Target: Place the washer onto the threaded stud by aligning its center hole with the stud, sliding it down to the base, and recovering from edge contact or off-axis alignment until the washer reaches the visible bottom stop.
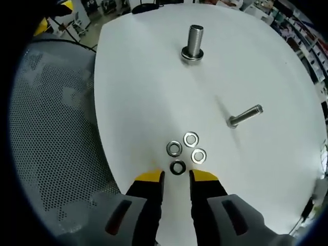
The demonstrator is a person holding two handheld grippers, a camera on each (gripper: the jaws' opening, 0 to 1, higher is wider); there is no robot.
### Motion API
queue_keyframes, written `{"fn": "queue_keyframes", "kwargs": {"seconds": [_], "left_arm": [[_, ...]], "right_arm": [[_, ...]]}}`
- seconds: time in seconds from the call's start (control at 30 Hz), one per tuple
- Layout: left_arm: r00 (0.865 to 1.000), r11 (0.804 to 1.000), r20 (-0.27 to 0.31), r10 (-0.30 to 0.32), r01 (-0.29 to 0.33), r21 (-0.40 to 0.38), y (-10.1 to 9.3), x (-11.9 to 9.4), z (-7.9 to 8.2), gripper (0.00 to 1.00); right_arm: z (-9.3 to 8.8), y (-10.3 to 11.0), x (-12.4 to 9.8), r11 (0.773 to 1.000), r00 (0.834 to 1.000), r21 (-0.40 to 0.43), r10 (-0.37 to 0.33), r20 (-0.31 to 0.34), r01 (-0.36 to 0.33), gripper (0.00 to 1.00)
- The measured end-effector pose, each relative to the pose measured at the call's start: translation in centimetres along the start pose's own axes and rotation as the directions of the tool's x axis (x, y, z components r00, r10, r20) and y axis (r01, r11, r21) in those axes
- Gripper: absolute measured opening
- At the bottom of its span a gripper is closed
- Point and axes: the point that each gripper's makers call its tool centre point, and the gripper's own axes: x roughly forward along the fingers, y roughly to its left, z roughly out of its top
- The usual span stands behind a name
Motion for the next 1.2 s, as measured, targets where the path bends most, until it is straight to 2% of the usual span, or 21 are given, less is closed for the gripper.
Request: {"fn": "queue_keyframes", "kwargs": {"seconds": [0.17, 0.3, 0.47, 0.6, 0.77, 0.87, 1.0, 1.2], "left_arm": [[1.0, 1.0, -0.003, 0.0, 0.0, 0.0, 0.02, 0.04, -0.1, 0.23], [1.0, 1.0, 0.001, 0.002, -0.002, -0.002, 0.06, 0.02, -0.03, 0.23], [1.0, 1.0, 0.002, 0.003, -0.003, -0.004, 0.06, 0.0, 0.0, 0.23], [1.0, 1.0, 0.0, 0.001, -0.001, -0.001, 0.0, 0.02, -0.04, 0.22], [1.0, 1.0, 0.001, 0.004, -0.004, -0.003, 0.06, 0.01, -0.01, 0.22], [1.0, 1.0, 0.001, 0.003, -0.003, -0.003, 0.02, -0.01, -0.02, 0.22], [1.0, 1.0, 0.003, 0.004, -0.004, -0.004, 0.04, -0.04, 0.02, 0.22], [1.0, 1.0, 0.008, 0.0, 0.0, -0.004, -0.01, -0.08, 0.11, 0.21]], "right_arm": [[0.19, -0.13, 0.12, 1.0, 1.0, 0.001, 0.003, 0.016, -0.003, 0.2], [0.34, 0.09, 0.1, 0.999, 1.0, -0.052, 0.009, -0.013, -0.01, 0.19], [0.44, 0.03, 0.08, 0.998, 0.999, -0.067, 0.016, -0.033, -0.018, 0.18], [0.47, -0.42, 0.25, 0.998, 0.999, -0.048, 0.026, -0.038, -0.028, 0.14], [0.51, -0.05, 0.26, 0.994, 0.995, -0.103, 0.009, -0.104, -0.02, 0.15], [0.5, -0.19, 0.27, 0.998, 0.993, -0.061, 0.003, -0.122, -0.011, 0.14], [0.47, -0.29, 0.43, 0.999, 0.99, -0.051, -0.006, -0.14, -0.001, 0.14], [0.42, -0.18, 0.24, 1.0, 0.99, -0.016, -0.025, -0.137, 0.023, 0.14]]}}
